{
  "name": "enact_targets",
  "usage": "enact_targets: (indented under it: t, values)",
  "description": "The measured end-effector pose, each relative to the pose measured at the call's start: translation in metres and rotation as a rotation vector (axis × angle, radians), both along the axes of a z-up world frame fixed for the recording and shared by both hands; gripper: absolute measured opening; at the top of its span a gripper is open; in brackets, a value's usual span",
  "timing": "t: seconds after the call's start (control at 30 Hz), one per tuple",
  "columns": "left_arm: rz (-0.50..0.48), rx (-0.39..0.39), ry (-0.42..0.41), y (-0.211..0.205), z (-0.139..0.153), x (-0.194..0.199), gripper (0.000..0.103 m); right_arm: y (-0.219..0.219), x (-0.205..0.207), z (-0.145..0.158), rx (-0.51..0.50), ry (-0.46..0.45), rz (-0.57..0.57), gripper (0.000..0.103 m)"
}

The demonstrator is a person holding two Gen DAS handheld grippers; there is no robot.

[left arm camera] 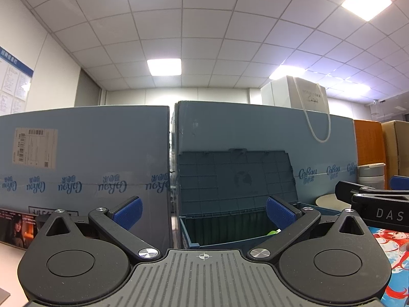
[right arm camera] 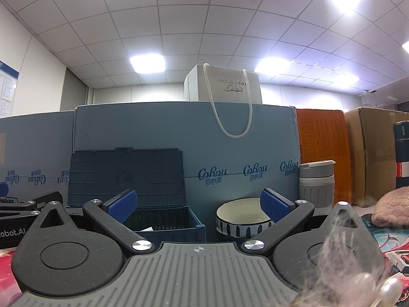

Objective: Organize rigid objects

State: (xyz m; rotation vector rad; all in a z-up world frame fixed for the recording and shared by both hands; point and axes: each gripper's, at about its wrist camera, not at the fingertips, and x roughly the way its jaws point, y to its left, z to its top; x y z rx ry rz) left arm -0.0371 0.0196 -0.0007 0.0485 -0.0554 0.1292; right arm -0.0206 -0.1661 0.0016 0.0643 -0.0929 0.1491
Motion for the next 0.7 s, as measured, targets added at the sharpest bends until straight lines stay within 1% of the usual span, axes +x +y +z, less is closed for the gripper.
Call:
enact_targets:
  t: [0.7]
  values:
    - [0.008,0.002,-0.002,-0.0012,0.0001,-0.0003,0.103,-0.0025,0.0016,0.0016,0.002,0.023,0.014,0.103]
